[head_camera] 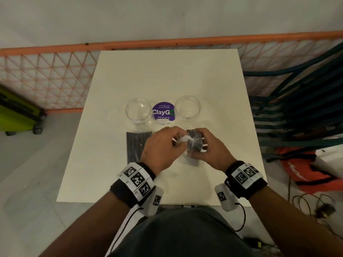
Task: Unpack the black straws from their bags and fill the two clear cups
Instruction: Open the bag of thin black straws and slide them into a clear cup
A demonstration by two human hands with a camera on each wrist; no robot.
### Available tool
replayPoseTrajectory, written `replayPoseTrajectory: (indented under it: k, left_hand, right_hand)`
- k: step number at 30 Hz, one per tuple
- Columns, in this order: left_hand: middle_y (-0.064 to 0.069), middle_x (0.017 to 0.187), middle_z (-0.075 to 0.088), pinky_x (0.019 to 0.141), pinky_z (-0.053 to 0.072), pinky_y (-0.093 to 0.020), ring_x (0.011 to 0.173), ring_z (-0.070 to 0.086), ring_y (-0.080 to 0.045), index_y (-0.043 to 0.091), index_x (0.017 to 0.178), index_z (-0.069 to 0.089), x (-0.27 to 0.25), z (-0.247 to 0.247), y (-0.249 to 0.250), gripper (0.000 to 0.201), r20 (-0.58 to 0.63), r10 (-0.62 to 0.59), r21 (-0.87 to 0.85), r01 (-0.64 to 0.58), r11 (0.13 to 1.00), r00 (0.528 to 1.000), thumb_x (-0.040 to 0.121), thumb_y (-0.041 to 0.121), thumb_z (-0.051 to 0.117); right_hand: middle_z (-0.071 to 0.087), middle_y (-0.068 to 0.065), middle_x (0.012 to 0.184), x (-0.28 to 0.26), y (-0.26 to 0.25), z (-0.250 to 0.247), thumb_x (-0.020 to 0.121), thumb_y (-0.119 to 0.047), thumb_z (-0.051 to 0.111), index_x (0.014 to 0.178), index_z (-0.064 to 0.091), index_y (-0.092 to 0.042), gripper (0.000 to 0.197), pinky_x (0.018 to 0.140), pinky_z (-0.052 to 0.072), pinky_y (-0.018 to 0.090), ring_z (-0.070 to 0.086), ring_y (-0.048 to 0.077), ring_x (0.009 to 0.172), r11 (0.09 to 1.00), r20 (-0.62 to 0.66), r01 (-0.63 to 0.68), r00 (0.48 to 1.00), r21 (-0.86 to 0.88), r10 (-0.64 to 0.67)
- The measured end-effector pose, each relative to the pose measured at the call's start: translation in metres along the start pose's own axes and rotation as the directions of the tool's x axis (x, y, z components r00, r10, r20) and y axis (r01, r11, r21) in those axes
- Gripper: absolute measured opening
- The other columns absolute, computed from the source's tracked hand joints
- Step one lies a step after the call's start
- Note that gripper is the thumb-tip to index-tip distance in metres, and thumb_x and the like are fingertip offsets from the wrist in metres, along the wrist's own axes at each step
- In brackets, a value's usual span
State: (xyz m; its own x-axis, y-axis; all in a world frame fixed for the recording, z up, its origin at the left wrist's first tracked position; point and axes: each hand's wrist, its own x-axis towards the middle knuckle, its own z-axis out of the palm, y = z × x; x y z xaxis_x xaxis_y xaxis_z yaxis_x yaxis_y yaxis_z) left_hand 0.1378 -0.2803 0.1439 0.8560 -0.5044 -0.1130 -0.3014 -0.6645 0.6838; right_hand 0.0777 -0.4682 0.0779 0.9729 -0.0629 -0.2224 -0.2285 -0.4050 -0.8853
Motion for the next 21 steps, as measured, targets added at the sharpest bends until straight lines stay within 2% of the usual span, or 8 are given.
replayPoseTrajectory:
  k: [2, 5, 8, 10, 14, 18, 19, 21]
  left_hand:
    - [0.011, 0.092, 0.07, 0.076, 0.056, -0.032, 0.08, 0.066, -0.007, 0.034, 0.099, 0.071, 0.002, -0.007, -0.002, 0.014, 0.022, -0.014, -0.031, 0.014, 0.999, 1.0, 0.086, 0.036, 0.067]
    - [0.011, 0.088, 0.065, 0.072, 0.051, -0.028, 0.081, 0.061, -0.007, 0.035, 0.096, 0.066, 0.0, -0.01, -0.011, 0.014, 0.045, -0.021, 0.048, 0.019, 0.999, 0.999, 0.085, 0.043, 0.066]
    - [0.012, 0.082, 0.065, 0.068, 0.049, -0.03, 0.076, 0.06, -0.007, 0.031, 0.089, 0.056, -0.006, -0.015, -0.023, 0.024, 0.083, -0.058, -0.016, 0.059, 0.998, 0.995, 0.085, 0.052, 0.066]
    - [0.011, 0.078, 0.064, 0.067, 0.047, -0.029, 0.071, 0.059, -0.006, 0.027, 0.087, 0.056, -0.01, -0.02, -0.022, 0.021, 0.109, -0.017, -0.178, 0.036, 0.983, 0.994, 0.086, 0.043, 0.071]
    - [0.013, 0.089, 0.072, 0.078, 0.056, -0.036, 0.083, 0.069, -0.011, 0.023, 0.096, 0.068, -0.01, -0.035, 0.0, 0.014, 0.071, 0.087, -0.42, -0.05, 0.906, 0.994, 0.084, 0.026, 0.075]
    - [0.014, 0.093, 0.071, 0.076, 0.056, -0.027, 0.085, 0.069, -0.009, 0.02, 0.104, 0.068, -0.004, -0.053, 0.024, 0.017, 0.026, 0.207, -0.488, -0.168, 0.856, 0.978, 0.09, 0.011, 0.071]
    - [0.013, 0.095, 0.07, 0.076, 0.056, -0.028, 0.085, 0.068, -0.012, 0.021, 0.105, 0.067, -0.003, -0.055, 0.028, 0.018, 0.013, 0.228, -0.482, -0.193, 0.855, 0.974, 0.09, 0.011, 0.071]
    - [0.016, 0.098, 0.069, 0.08, 0.056, -0.032, 0.088, 0.067, -0.015, 0.022, 0.108, 0.065, 0.0, -0.059, 0.034, 0.021, -0.006, 0.25, -0.467, -0.224, 0.855, 0.968, 0.09, 0.011, 0.071]
  right_hand:
    - [0.067, -0.016, 0.108, -0.003, 0.002, 0.0, 0.073, -0.035, 0.084, 0.12, 0.053, -0.03, 0.057, 0.085, 0.049, 0.024, 0.062, -0.001, 0.098, 1.0, -0.025, -0.024, 0.999, -0.009, 0.024]
    - [0.067, -0.019, 0.108, -0.006, 0.007, 0.001, 0.079, -0.03, 0.08, 0.121, 0.056, -0.032, 0.048, 0.088, 0.047, 0.024, 0.059, -0.01, 0.101, 0.999, -0.025, -0.032, 0.999, -0.028, 0.032]
    - [0.065, -0.008, 0.117, -0.009, 0.009, 0.004, 0.082, -0.023, 0.078, 0.126, 0.057, -0.03, 0.049, 0.096, 0.051, 0.036, 0.062, 0.007, 0.108, 0.999, -0.05, -0.032, 0.998, 0.029, 0.034]
    - [0.059, -0.004, 0.123, -0.013, 0.009, 0.007, 0.082, -0.025, 0.077, 0.13, 0.056, -0.03, 0.053, 0.098, 0.05, 0.038, 0.06, 0.015, 0.111, 0.999, -0.086, -0.024, 0.996, -0.021, 0.022]
    - [0.069, -0.011, 0.113, -0.018, 0.001, -0.005, 0.084, -0.02, 0.075, 0.126, 0.057, -0.029, 0.046, 0.093, 0.051, 0.034, 0.062, 0.007, 0.109, 0.999, -0.201, -0.014, 0.979, 0.031, 0.019]
    - [0.068, -0.007, 0.114, -0.022, -0.004, -0.041, 0.09, -0.018, 0.069, 0.118, 0.06, -0.023, 0.03, 0.098, 0.052, 0.04, 0.064, 0.014, 0.106, 0.987, -0.507, -0.012, 0.857, 0.162, 0.093]
    - [0.069, -0.007, 0.112, -0.024, -0.005, -0.047, 0.091, -0.018, 0.067, 0.116, 0.06, -0.024, 0.027, 0.098, 0.052, 0.041, 0.064, 0.014, 0.104, 0.987, -0.526, -0.001, 0.846, 0.161, 0.086]
    - [0.07, -0.008, 0.108, -0.03, -0.012, -0.051, 0.093, -0.019, 0.064, 0.114, 0.06, -0.024, 0.022, 0.096, 0.053, 0.038, 0.065, 0.014, 0.104, 0.993, -0.474, 0.02, 0.879, 0.12, 0.04]
